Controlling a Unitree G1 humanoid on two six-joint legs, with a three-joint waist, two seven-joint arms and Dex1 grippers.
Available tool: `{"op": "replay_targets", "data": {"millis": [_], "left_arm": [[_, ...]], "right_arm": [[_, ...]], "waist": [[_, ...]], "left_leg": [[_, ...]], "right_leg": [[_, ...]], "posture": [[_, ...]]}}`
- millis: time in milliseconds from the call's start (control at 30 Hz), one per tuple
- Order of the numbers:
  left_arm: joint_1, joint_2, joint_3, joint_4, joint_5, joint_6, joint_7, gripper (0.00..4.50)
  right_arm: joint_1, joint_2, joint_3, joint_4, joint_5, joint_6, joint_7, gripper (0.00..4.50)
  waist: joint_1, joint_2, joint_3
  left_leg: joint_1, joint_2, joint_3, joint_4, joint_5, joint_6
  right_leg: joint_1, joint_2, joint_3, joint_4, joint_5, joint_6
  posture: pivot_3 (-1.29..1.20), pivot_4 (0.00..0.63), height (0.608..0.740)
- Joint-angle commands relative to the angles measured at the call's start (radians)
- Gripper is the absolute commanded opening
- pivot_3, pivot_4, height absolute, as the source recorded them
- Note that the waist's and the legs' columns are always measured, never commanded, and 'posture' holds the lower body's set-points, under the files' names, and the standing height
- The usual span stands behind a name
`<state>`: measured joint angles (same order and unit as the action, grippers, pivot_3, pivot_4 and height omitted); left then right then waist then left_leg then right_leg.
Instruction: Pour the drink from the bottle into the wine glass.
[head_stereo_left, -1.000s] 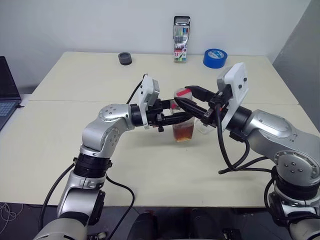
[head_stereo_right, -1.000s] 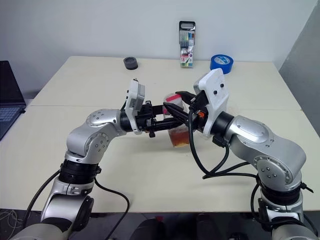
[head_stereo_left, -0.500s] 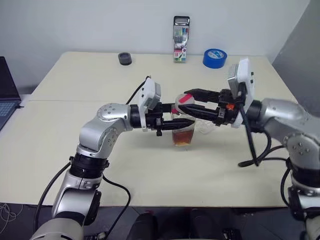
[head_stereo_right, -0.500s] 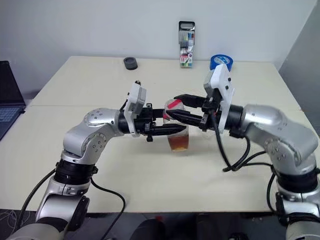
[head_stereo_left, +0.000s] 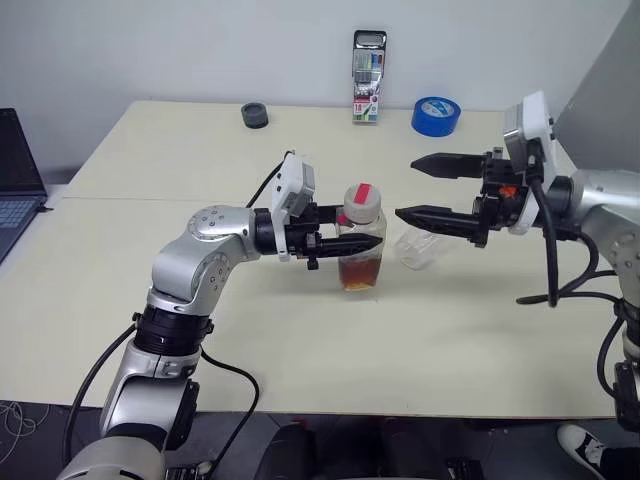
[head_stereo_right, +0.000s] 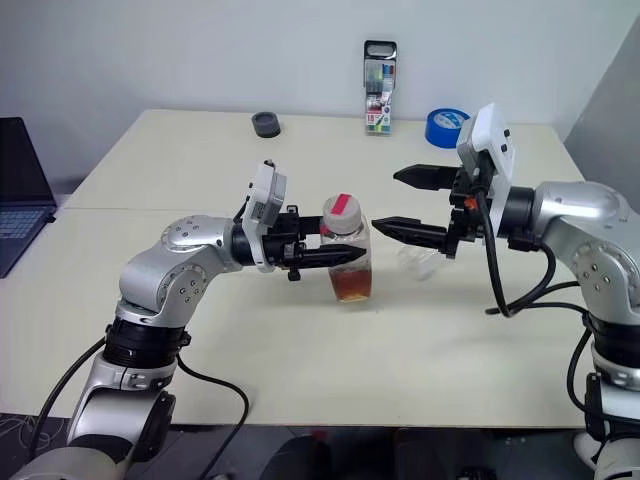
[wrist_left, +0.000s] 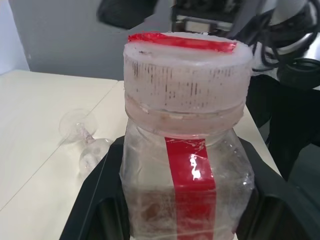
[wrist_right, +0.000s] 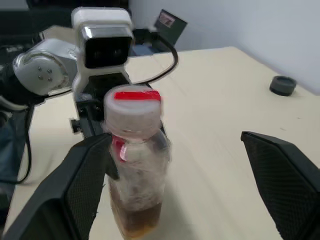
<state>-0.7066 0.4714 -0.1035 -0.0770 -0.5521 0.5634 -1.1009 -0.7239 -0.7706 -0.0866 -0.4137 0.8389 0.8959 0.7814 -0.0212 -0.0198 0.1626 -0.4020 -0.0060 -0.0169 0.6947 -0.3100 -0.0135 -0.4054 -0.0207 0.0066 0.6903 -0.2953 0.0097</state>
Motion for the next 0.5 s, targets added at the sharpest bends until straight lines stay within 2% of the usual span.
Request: {"op": "replay_targets", "data": {"millis": [33, 267, 500], "left_arm": [[-0.008, -0.007, 0.032, -0.041, -0.022, -0.019, 0.008, 2.12], [-0.021, -0.014, 0.02, -0.03, -0.006, -0.033, 0.011, 2.12], [-0.026, -0.019, 0.019, -0.022, 0.004, -0.045, 0.014, 2.12]], "right_arm": [[0.019, 0.07, -0.048, -0.153, 0.066, 0.049, -0.175, 4.48], [0.05, 0.221, 0.029, -0.217, -0.014, 0.017, -0.371, 4.48], [0.088, 0.251, 0.063, -0.206, -0.092, -0.035, -0.386, 4.48]], "waist": [[-0.005, 0.0, 0.0], [-0.006, 0.0, 0.0], [-0.006, 0.0, 0.0]], "left_leg": [[0.0, 0.0, 0.0, 0.0, 0.0, 0.0], [0.001, 0.0, 0.0, 0.001, 0.0, 0.0], [0.001, -0.001, 0.0, 0.001, 0.0, 0.0]], "right_leg": [[0.0, 0.0, 0.0, 0.001, 0.0, 0.0], [0.0, 0.0, 0.0, 0.004, 0.0, 0.0], [0.0, 0.0, 0.0, 0.003, 0.0, 0.0]], "posture": [[0.0, 0.15, 0.74], [0.0, 0.15, 0.74], [0.0, 0.15, 0.74]]}}
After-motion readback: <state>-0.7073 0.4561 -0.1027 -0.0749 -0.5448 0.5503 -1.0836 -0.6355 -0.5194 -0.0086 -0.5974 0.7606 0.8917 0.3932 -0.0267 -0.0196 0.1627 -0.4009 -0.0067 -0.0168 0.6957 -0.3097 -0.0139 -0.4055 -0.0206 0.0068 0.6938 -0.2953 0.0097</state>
